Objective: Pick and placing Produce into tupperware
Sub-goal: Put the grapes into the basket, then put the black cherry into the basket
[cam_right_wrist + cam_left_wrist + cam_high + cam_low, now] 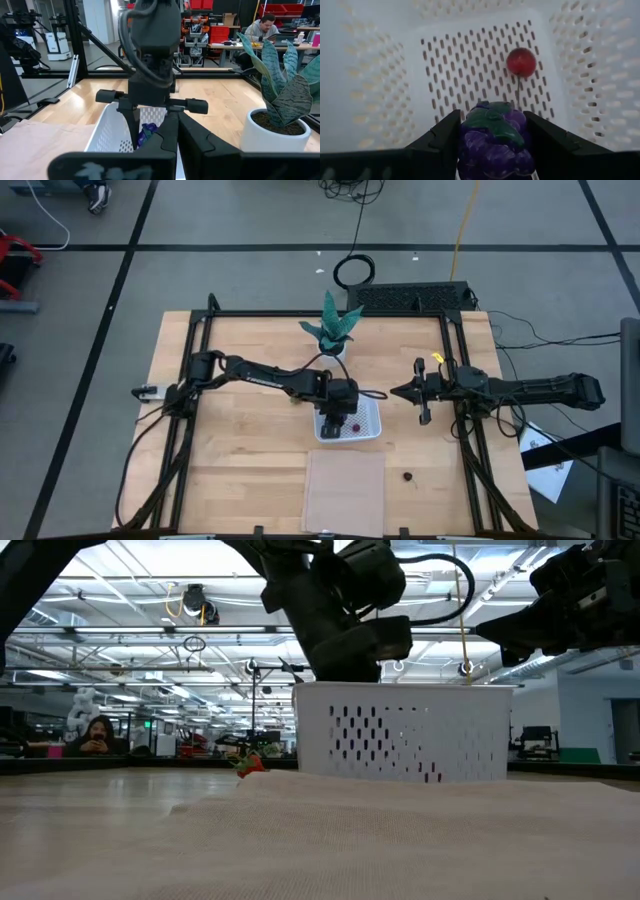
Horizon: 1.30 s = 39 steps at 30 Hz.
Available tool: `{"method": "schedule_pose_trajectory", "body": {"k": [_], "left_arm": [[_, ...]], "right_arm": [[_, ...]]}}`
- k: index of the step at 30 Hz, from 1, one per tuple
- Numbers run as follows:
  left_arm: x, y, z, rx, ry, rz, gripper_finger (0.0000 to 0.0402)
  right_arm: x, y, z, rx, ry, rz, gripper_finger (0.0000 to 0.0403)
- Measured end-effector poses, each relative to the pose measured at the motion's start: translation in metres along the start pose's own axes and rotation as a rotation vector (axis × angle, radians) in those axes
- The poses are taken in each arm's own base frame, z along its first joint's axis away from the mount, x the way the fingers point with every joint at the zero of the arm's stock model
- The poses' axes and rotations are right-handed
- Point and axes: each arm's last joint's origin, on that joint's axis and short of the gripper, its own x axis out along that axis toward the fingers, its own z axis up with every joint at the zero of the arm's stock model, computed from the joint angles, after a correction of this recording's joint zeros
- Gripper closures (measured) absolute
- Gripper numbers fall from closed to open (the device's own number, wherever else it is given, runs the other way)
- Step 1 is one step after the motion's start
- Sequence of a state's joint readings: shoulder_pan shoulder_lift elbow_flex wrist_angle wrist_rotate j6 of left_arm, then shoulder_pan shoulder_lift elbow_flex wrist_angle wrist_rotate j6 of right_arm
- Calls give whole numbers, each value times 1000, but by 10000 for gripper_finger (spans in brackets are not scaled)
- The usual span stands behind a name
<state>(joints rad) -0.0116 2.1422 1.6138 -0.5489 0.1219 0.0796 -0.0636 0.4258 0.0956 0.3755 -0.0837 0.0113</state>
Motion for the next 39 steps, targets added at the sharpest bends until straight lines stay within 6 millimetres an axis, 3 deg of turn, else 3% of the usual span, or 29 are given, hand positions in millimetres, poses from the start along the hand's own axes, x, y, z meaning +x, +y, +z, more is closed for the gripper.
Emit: {"method": "schedule_pose_trajectory", "body": {"k": [8,20,31,39], "left_arm": [[0,-5,1,66,-5,-5,211],[0,-6,0,79,0,-15,152],[0,-6,0,88,0,-15,147],[-26,-9,9,114,-61,-7,146]], "right_arm": [[0,0,0,0,0,0,403],[0,0,0,0,0,0,403],[0,0,0,0,0,0,403],[0,0,0,0,-1,0,403]]}}
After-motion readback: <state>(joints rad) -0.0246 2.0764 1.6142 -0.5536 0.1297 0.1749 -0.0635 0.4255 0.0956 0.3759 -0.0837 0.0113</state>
